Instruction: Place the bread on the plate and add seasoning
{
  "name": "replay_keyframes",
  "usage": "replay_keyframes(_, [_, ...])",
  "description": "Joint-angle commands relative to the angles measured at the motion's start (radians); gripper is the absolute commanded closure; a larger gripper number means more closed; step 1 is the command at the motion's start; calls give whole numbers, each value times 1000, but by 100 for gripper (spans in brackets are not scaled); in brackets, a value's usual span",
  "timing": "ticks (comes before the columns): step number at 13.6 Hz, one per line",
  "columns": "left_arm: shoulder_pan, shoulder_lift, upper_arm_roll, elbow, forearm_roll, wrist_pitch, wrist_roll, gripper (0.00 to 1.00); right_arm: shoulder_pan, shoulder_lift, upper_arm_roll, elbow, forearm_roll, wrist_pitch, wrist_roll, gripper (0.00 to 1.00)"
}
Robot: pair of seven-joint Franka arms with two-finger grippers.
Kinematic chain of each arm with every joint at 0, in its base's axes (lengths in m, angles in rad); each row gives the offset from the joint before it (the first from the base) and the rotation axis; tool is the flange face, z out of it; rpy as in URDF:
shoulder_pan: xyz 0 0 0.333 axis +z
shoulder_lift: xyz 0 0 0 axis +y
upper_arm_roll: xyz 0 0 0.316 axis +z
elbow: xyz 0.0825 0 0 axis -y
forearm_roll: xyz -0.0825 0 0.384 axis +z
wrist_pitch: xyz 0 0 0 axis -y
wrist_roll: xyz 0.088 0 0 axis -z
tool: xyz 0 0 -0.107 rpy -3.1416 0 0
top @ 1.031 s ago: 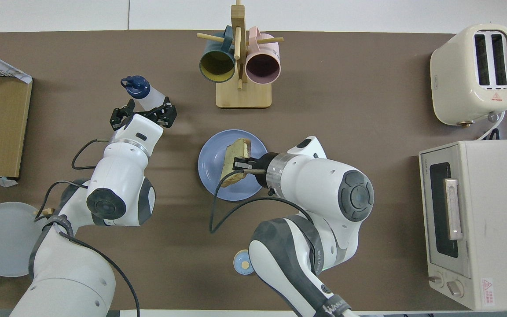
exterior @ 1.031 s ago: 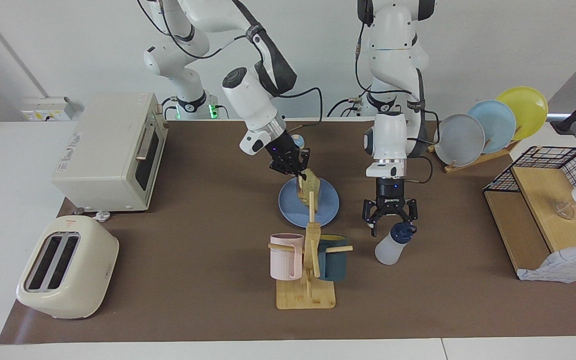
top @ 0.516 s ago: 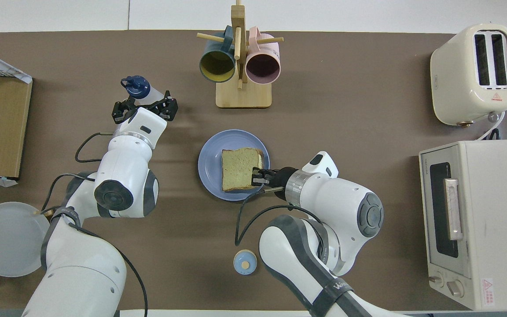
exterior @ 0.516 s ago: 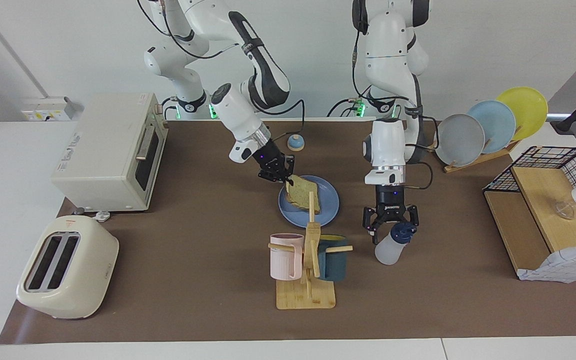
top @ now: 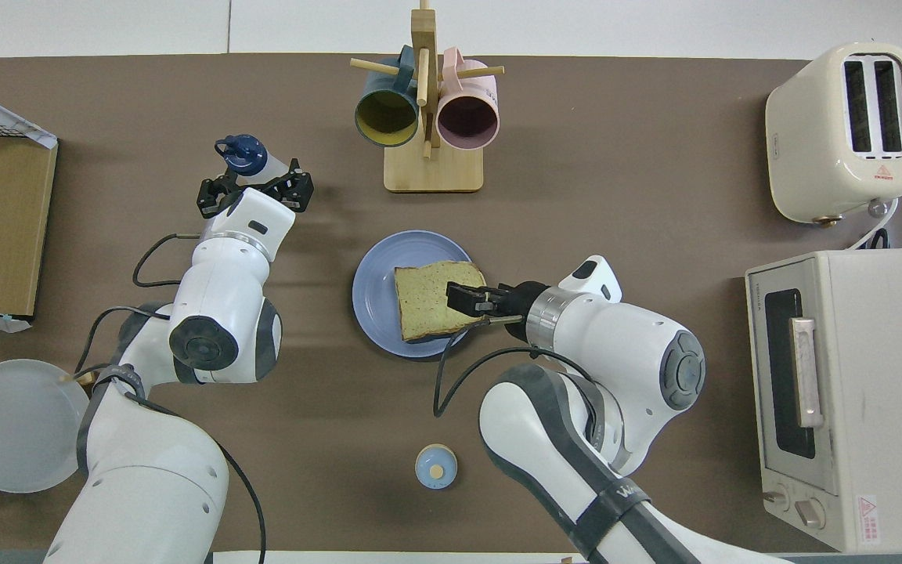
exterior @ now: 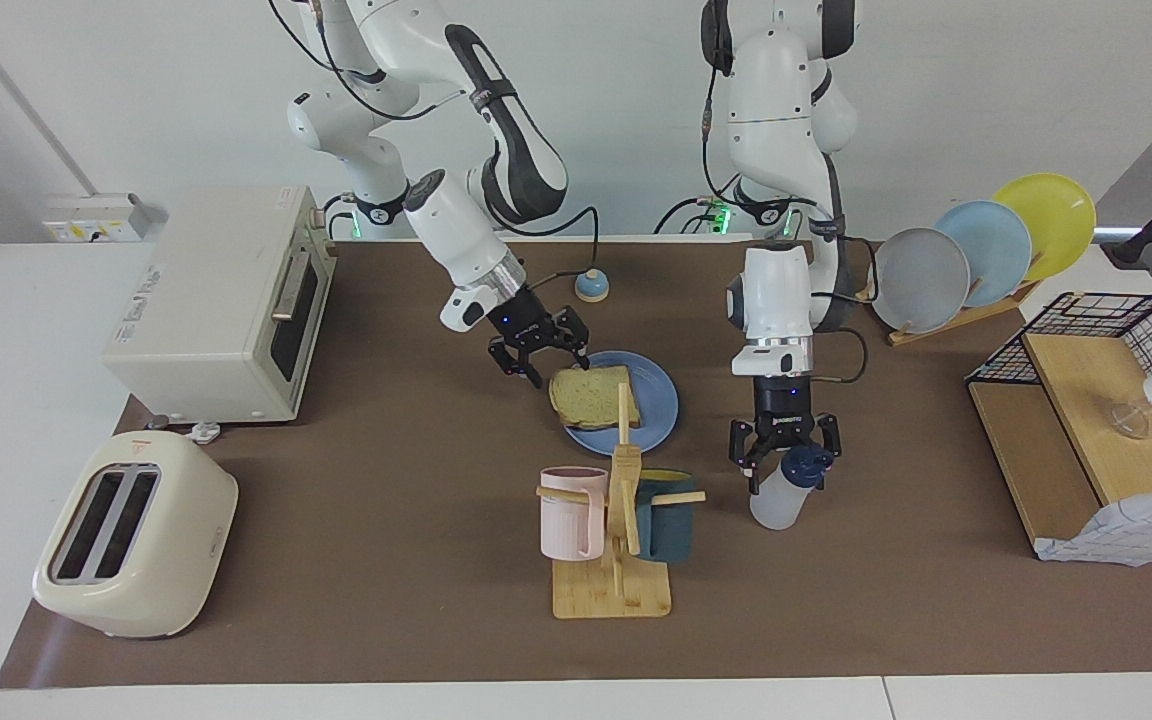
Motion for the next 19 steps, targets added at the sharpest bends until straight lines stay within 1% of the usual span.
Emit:
replay_keyframes(1, [4,22,6,12,-12,17,-7,0,-68,-45,1,25,9,-105,-37,0])
replay_keyframes(2, [6,22,6,12,-9,17,-5,0,-97,-50,-2,45,6,-179,-37,0])
replay_keyframes(5, [15,22,6,15,-5,16,-2,0,-146,-56,-4,91,-37,-283,-26,0])
replay_keyframes(6, [15,24,4,13,-5,17,1,0,-160,-53,-4,119,-39,-346,-3,0])
replay_keyframes(7, [15,26,4,15,-5,17,1,0,-189,-47,-4,162,-42,-419,62,0])
replay_keyframes(8, [15,26,4,15,-5,17,0,0,-198,-45,-2,195,-59,-467,119,0])
replay_keyframes(10, [15,29,4,16,-5,16,1,1,-200,-45,-2,254,-153,-520,219,0])
replay_keyframes(11, [15,30,4,15,-5,17,1,10,-200,-45,-2,301,-198,-581,268,0])
replay_keyframes(13, [15,32,4,15,-5,17,0,54,-210,-50,-5,376,-293,-699,339,0])
replay_keyframes(14, [23,32,4,15,-3,14,3,68,-217,-56,-4,422,-337,-757,388,0])
replay_keyframes(16, [27,32,4,15,-2,11,7,83,-214,-81,-2,475,-364,-814,463,0])
replay_keyframes(18, [40,32,4,19,-2,11,24,94,-210,-123,3,490,-362,-842,521,0])
replay_keyframes(19, [55,20,4,33,1,-3,51,95,-206,-143,6,492,-362,-854,557,0])
